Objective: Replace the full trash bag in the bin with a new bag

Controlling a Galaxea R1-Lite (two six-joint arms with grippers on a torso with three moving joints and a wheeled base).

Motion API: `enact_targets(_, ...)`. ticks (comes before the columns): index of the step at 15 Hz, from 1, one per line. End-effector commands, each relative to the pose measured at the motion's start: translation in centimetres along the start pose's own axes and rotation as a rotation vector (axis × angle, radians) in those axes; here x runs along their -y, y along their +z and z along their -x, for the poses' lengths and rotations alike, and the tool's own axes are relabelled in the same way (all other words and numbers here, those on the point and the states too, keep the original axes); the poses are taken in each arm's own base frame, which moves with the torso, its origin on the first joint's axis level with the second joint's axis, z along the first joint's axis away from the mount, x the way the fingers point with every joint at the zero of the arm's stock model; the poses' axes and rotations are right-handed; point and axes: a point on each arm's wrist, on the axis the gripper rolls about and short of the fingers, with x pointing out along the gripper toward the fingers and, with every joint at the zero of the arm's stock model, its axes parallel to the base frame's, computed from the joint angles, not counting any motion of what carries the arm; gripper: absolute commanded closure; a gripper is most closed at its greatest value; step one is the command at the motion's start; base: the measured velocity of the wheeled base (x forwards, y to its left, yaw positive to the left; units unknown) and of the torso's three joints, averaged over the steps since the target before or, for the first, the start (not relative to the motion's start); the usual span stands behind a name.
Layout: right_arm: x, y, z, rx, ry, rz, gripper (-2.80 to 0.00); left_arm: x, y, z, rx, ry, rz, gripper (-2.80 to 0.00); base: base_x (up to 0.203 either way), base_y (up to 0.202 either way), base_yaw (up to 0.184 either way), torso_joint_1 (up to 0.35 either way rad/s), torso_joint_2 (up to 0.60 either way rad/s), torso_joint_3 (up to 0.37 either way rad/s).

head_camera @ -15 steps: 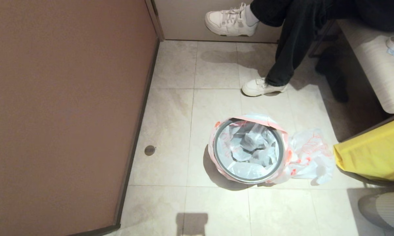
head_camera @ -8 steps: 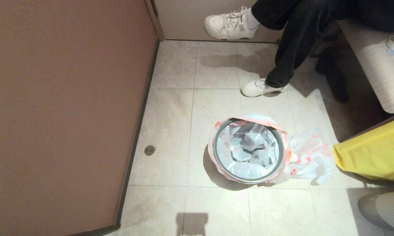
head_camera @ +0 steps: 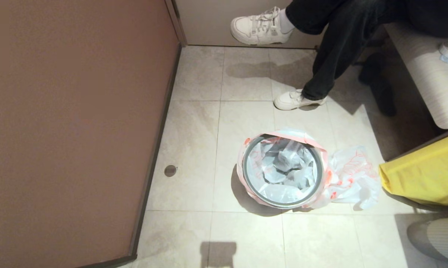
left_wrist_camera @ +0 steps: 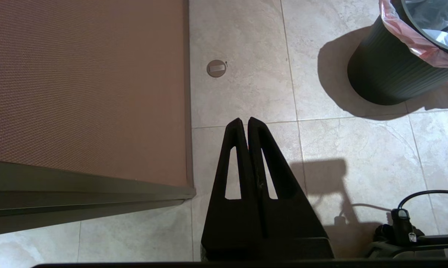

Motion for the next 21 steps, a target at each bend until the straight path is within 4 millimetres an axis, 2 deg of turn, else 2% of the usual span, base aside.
enact_targets(1, -0.01, 0.06, 0.03, 0.001, 0.005, 0.000, 0.00, 0.00, 0.00, -0.01, -0.002, 0.000, 0.000, 0.00, 0.000, 0.000, 0.000, 0.000, 0.00, 0.000)
enact_targets(21, 0.01, -0.02, -0.10, 0.021, 0.004, -0.021, 0.00, 0.00, 0.00, -0.01, -0.002, 0.000, 0.000, 0.00, 0.000, 0.000, 0.000, 0.000, 0.00, 0.000)
